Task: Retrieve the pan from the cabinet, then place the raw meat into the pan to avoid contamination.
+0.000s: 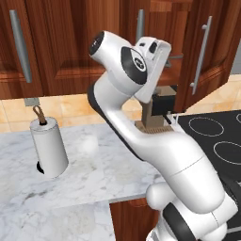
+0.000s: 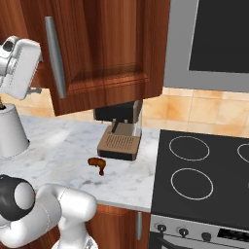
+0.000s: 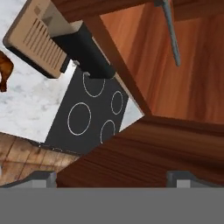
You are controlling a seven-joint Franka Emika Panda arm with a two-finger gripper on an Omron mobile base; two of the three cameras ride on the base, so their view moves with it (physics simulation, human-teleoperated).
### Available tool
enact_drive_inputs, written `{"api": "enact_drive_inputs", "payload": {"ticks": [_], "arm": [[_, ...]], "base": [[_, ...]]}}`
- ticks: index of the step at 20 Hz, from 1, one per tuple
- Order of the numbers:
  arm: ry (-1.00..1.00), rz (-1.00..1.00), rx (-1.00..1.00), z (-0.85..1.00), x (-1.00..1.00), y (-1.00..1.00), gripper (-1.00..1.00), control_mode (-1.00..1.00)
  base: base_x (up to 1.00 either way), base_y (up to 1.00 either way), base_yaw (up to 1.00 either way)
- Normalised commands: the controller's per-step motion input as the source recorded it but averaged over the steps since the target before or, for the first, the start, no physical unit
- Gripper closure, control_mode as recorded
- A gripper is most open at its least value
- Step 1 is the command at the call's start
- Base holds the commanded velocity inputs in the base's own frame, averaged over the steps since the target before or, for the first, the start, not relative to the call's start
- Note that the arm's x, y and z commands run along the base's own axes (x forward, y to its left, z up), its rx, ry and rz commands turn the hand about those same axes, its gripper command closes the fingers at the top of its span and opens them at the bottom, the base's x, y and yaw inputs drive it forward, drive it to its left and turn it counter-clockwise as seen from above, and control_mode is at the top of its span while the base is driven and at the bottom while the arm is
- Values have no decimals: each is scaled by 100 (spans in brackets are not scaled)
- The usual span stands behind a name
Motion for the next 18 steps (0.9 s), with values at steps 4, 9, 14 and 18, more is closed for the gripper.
{"api": "enact_drive_inputs", "payload": {"ticks": [4, 9, 14, 18], "arm": [[17, 8, -13, -8, 0, -36, -100, -100], [18, 5, -11, -9, -6, -37, -100, -100], [11, 2, -5, -8, -55, -46, -100, -100], [4, 0, 0, 0, -81, -52, -100, -100]], "base": [[0, 0, 0], [0, 0, 0], [0, 0, 0], [0, 0, 0]]}}
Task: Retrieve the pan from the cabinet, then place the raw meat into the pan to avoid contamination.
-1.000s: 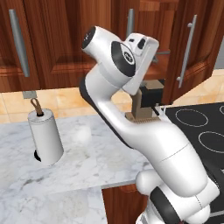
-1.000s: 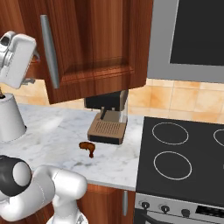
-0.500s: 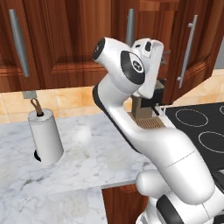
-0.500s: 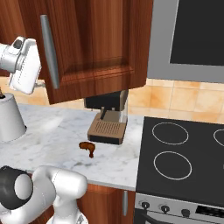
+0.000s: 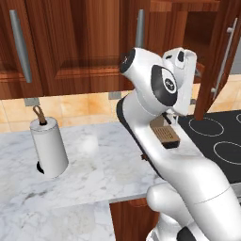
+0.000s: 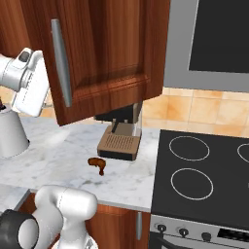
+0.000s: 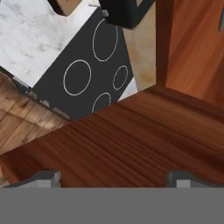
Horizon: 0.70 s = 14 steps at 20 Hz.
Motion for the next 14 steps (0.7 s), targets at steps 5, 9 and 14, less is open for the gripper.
{"api": "enact_drive_inputs", "payload": {"ticks": [5, 9, 14], "arm": [[2, 0, 0, 0, -65, -63, -100, -100], [0, 0, 0, -1, -52, -65, -100, -100], [-1, 0, 0, -7, -47, -65, -100, -100]], "base": [[0, 0, 0], [0, 0, 0], [0, 0, 0]]}}
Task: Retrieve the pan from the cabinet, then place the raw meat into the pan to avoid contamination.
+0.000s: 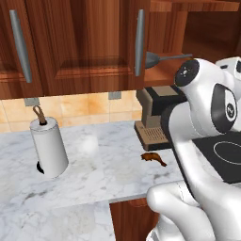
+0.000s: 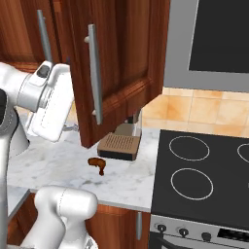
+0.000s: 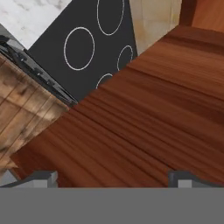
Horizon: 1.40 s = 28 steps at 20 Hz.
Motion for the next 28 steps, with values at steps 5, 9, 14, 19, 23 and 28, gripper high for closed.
{"api": "enact_drive_inputs", "payload": {"ticks": [5, 9, 14, 19, 23, 28], "arm": [[-1, 0, 0, -11, -40, -62, -100, -100], [-1, 0, -2, -14, -29, -53, -100, -100], [-1, 0, -4, -13, -10, -36, -100, -100], [2, -1, -6, -17, -1, -36, -100, -100], [2, 0, -5, -15, 1, -41, -100, -100], [1, -1, -6, -10, 0, -22, -100, -100]], "base": [[0, 0, 0], [0, 0, 0], [0, 0, 0], [0, 0, 0], [0, 0, 0], [0, 0, 0]]}}
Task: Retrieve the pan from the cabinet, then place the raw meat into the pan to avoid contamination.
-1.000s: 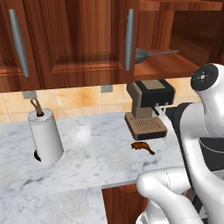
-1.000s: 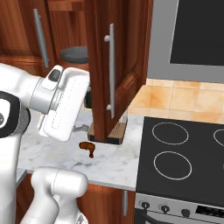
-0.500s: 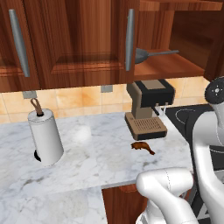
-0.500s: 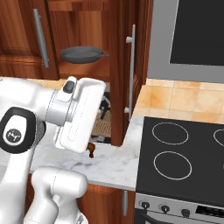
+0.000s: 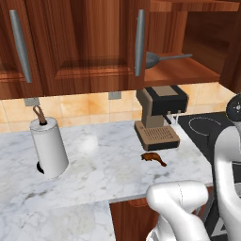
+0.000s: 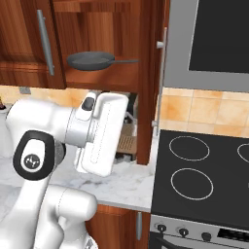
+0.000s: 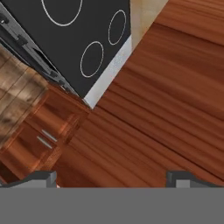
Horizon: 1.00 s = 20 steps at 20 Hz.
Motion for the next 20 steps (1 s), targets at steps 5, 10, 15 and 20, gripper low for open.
{"api": "enact_drive_inputs", "payload": {"ticks": [5, 10, 15, 20], "arm": [[-6, -9, -11, 6, -3, 29, -100, -100], [-10, -11, -5, 0, 0, 57, -100, -100], [-18, -22, 4, 1, 18, 41, -100, -100], [-17, -24, 22, -10, 14, 30, -100, -100]], "base": [[0, 0, 0], [0, 0, 0], [0, 0, 0], [0, 0, 0]]}}
